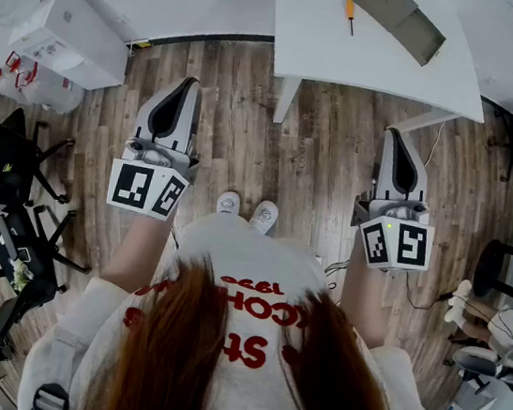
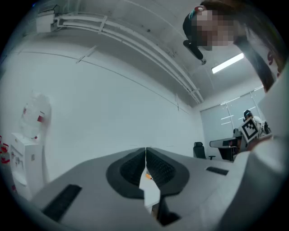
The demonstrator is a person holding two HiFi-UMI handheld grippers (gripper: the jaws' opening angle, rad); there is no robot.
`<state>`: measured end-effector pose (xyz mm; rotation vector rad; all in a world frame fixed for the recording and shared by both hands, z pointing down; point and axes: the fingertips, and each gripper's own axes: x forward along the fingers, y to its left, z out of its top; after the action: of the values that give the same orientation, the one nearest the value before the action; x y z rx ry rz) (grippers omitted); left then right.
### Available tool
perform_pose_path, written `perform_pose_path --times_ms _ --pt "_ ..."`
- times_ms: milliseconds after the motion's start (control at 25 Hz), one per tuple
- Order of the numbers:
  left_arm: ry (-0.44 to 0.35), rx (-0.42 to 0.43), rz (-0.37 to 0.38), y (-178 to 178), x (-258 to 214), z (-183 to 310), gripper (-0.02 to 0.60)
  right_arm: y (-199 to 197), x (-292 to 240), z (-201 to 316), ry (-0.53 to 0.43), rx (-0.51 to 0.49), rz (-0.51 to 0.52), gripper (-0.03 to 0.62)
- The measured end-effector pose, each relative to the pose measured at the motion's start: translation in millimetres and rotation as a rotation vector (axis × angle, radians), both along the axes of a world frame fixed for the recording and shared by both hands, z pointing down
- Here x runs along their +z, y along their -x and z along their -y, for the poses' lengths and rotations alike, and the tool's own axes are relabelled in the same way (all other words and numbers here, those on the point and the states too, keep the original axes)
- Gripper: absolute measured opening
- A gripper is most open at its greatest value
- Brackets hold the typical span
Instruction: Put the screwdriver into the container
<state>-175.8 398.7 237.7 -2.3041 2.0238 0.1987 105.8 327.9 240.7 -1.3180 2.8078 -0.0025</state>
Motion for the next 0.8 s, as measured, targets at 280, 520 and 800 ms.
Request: perform_pose_path --times_ms 280,520,800 --pt "-0.001 -0.009 0.003 -11 1 9 0.008 -4 -2 6 -0.013 -0.017 0.005 0.005" --pt "-0.004 -0.027 0.006 -19 -1 15 0.008 -12 -6 13 -0.009 -0.048 0.035 0.005" --pt "0.010 -0.045 0.011 -28 -1 26 0.008 -23 2 28 0.026 -0.054 0.071 0.005"
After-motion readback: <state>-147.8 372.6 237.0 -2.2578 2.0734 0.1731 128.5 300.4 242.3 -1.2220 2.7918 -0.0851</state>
